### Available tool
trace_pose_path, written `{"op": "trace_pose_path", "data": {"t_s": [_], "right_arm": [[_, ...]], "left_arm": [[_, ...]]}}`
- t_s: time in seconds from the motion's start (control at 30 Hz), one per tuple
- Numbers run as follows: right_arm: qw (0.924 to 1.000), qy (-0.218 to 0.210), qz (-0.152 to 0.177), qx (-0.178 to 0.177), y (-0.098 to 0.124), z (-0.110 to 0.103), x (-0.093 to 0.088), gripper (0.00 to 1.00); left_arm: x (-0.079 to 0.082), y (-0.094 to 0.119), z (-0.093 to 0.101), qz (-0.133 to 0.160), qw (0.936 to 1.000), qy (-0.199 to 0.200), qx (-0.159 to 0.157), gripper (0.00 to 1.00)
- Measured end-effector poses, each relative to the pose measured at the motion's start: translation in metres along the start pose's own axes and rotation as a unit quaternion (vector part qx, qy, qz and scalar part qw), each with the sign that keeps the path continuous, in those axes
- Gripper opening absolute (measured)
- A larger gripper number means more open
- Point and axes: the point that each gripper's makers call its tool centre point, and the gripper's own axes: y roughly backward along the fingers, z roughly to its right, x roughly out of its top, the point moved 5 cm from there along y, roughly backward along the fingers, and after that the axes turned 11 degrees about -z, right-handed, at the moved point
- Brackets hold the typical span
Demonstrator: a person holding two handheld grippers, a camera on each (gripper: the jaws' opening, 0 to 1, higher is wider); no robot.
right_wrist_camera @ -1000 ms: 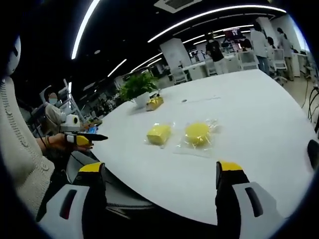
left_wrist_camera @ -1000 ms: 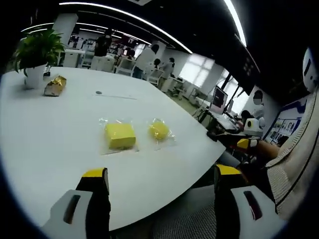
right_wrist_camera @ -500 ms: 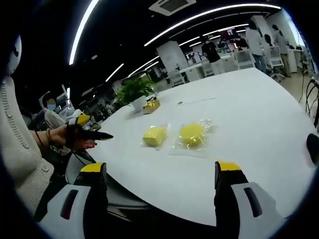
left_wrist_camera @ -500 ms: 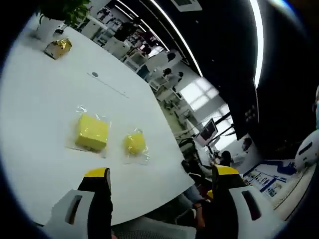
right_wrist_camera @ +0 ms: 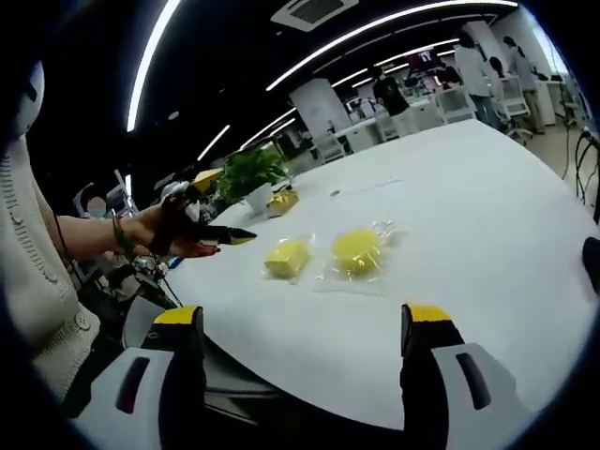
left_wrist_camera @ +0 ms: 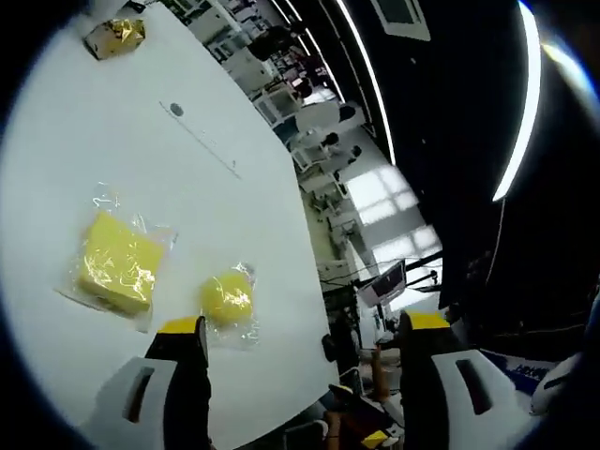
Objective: Compare the silicone blocks by pressing each to a similar depth, holding the contact briefly, and releasing to observe deformation and rebound differences across the visible hardness samples.
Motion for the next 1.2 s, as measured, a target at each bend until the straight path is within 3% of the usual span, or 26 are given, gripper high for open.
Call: {"op": "trace_pose_path", "data": {"t_s": [0.23,0.53,0.73,1.03,1.2], "right_arm": [[0.9997,-0.022,-0.005,-0.004,-0.004,0.013,-0.006,0.79],[0.9988,-0.045,-0.012,-0.015,-0.007,0.030,-0.010,0.78],[0.9979,-0.059,-0.015,-0.023,-0.008,0.044,-0.010,0.77],[0.9962,-0.077,-0.016,-0.037,-0.008,0.062,-0.009,0.76],[0.9957,-0.082,-0.018,-0.038,-0.010,0.066,-0.008,0.75]], "left_arm": [[0.017,-0.046,-0.022,-0.019,0.9990,0.035,0.021,0.82],[0.033,-0.085,-0.062,-0.030,0.9956,0.064,0.061,0.80],[0.044,-0.110,-0.080,-0.038,0.9936,0.080,0.070,0.75],[0.044,-0.135,-0.094,-0.059,0.9920,0.083,0.074,0.68],[0.045,-0.142,-0.101,-0.066,0.9914,0.089,0.070,0.56]]}}
